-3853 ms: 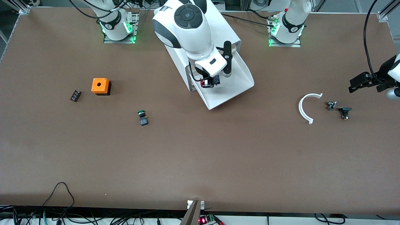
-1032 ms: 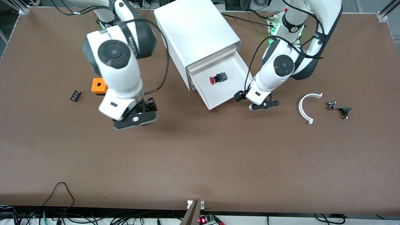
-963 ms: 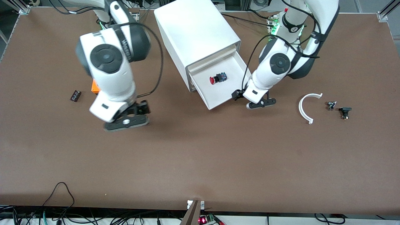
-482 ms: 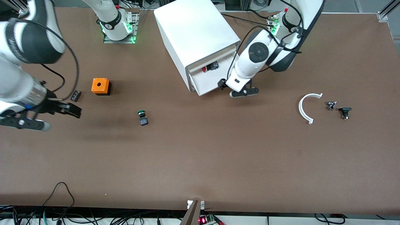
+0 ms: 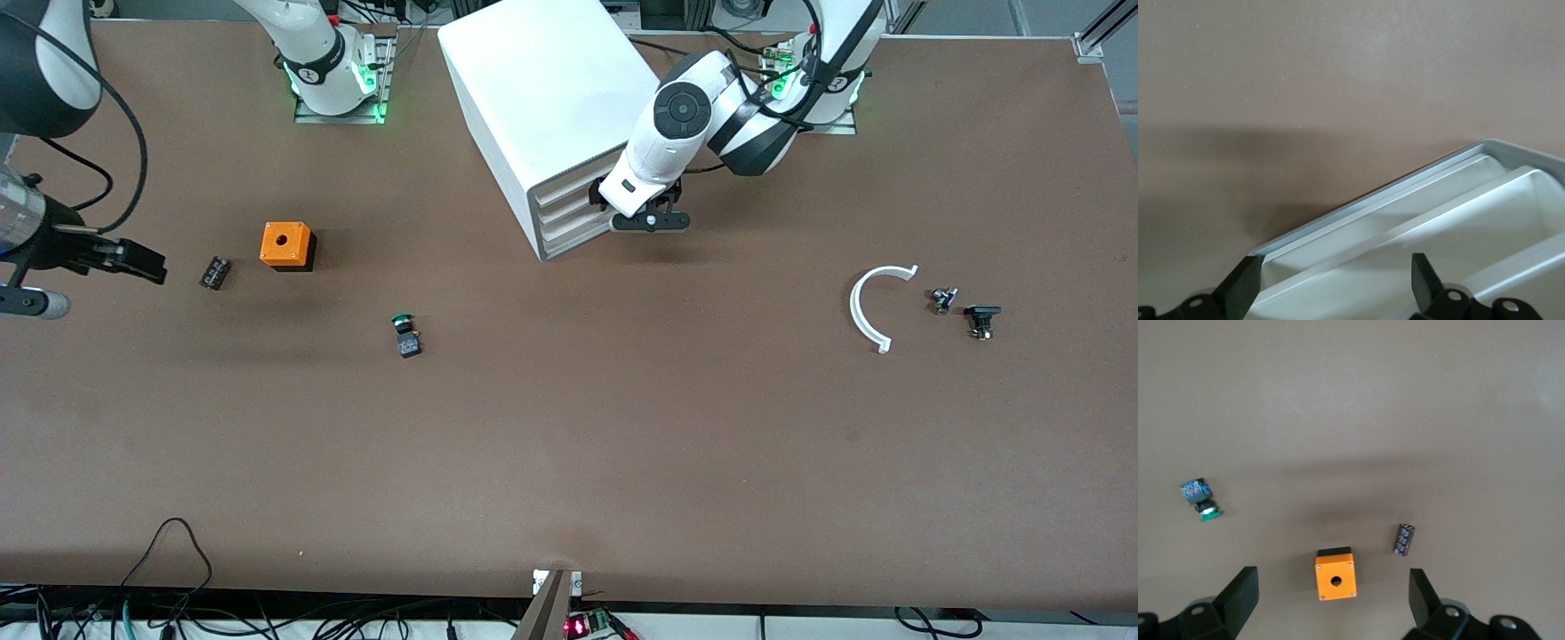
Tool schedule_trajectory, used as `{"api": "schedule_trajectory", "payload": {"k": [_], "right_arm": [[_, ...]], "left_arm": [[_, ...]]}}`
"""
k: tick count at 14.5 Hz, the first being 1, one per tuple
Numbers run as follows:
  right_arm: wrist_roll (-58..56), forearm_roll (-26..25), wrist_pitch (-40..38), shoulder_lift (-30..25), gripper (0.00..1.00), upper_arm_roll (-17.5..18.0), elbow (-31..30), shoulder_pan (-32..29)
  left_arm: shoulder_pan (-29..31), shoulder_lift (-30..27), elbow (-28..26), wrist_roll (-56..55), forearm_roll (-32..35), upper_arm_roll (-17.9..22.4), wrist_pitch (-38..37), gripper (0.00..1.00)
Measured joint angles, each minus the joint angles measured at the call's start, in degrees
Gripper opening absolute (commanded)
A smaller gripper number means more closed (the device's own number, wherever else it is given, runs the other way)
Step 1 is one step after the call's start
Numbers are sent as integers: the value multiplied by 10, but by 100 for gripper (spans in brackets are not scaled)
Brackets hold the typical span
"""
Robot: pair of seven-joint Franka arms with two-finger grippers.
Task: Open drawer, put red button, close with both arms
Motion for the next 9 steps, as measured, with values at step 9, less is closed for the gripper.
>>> {"api": "schedule_trajectory", "payload": {"k": [9], "right_arm": [[-55, 3, 44, -101, 100, -9, -124, 3]], "left_arm": [[45, -28, 18, 2, 0, 73, 43, 100]]}}
